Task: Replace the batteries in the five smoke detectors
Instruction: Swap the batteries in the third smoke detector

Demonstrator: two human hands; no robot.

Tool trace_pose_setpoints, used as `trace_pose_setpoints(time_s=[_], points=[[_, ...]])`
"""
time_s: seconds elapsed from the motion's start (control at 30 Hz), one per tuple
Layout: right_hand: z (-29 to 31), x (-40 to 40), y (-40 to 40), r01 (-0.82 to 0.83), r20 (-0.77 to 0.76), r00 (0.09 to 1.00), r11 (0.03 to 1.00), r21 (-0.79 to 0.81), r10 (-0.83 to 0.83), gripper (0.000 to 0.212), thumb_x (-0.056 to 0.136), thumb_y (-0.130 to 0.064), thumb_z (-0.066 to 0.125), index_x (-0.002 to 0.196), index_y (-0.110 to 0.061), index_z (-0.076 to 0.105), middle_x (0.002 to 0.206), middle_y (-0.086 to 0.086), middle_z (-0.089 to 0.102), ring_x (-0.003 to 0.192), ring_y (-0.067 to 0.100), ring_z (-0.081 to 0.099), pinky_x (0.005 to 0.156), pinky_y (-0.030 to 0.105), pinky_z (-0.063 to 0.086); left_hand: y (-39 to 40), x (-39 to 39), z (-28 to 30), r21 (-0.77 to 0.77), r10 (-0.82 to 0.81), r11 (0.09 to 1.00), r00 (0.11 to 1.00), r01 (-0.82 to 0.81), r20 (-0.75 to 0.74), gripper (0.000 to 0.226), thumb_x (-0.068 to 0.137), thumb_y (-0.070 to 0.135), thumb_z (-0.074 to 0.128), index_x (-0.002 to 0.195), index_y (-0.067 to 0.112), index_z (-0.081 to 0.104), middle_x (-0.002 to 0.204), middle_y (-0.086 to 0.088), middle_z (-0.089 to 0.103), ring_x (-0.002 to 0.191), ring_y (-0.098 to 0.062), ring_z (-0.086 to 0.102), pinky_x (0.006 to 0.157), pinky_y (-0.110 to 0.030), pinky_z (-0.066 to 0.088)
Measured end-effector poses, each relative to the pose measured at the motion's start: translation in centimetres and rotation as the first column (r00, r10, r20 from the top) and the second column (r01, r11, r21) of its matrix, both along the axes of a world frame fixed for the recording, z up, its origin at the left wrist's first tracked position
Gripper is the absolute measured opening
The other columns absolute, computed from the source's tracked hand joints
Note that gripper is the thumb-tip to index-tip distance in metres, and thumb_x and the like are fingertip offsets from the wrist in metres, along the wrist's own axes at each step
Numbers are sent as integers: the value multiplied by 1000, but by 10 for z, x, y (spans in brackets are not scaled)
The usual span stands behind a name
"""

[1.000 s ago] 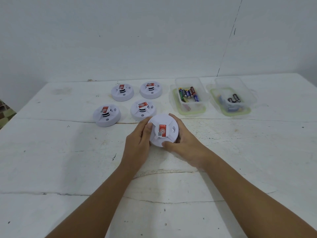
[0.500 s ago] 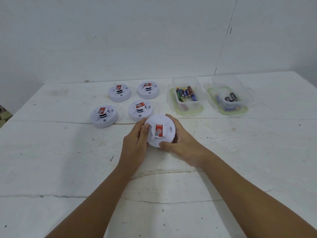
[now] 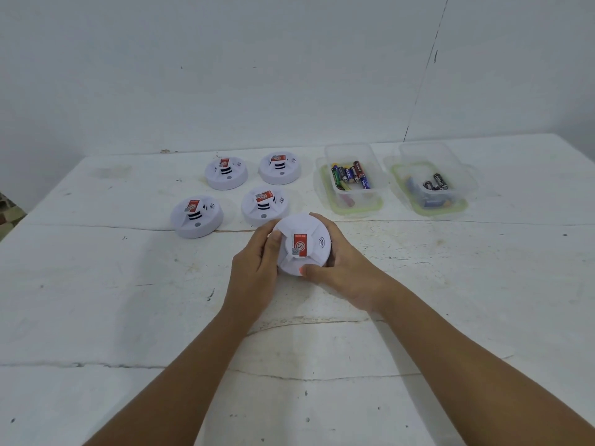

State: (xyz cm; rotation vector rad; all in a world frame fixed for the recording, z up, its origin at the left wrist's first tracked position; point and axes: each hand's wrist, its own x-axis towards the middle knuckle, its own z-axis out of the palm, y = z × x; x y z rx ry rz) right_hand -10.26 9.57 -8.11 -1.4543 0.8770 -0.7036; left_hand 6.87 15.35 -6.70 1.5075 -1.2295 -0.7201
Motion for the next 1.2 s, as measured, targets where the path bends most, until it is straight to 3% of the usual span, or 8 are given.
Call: trace_pose_setpoints(time_s=[0.2, 0.4, 0.73, 0.93, 1.2], points=[[-1, 1, 0, -19, 51, 999, 999, 46, 16, 96, 83, -7, 75, 160, -32, 25, 146, -9, 56, 132, 8, 59, 112, 40, 51, -1, 0, 0, 6, 1, 1000, 1000, -1, -20, 31, 111, 35, 43, 133, 30, 65, 119, 18, 73, 110, 4, 64, 86, -9, 49], [-2, 5, -2, -22, 194, 981, 980, 199, -18, 83, 86, -7, 66, 156, -37, 33, 145, 0, 60, 130, 24, 63, 106, 50, 54, -1, 0, 1, 3, -1, 1000, 1000, 1, -29, 31, 111, 33, 44, 133, 27, 66, 118, 17, 73, 109, 4, 65, 83, -8, 49], [-5, 5, 0, -16, 219, 975, 977, 212, -32, 71, 98, 4, 57, 156, -33, 36, 145, 1, 60, 129, 24, 64, 100, 46, 58, -2, 0, 1, 9, 3, 1000, 1000, -2, -7, 30, 111, 33, 43, 130, 28, 67, 116, 17, 73, 107, 5, 65, 81, -6, 47], [-4, 6, 0, -10, 225, 974, 977, 214, -39, 71, 96, 1, 59, 155, -32, 38, 143, 1, 62, 128, 24, 64, 96, 43, 59, -1, 0, 0, 10, -2, 1000, 1000, 3, -22, 30, 111, 34, 44, 130, 28, 67, 116, 17, 73, 109, 3, 65, 82, -6, 47], [-3, 7, 1, -1, 236, 970, 976, 217, -52, 74, 87, -7, 64, 152, -32, 40, 143, 2, 61, 128, 25, 65, 101, 50, 58, -1, -1, 1, 11, -2, 1000, 1000, 2, -14, 30, 111, 32, 44, 129, 28, 68, 115, 16, 74, 106, 5, 65, 80, -6, 47]])
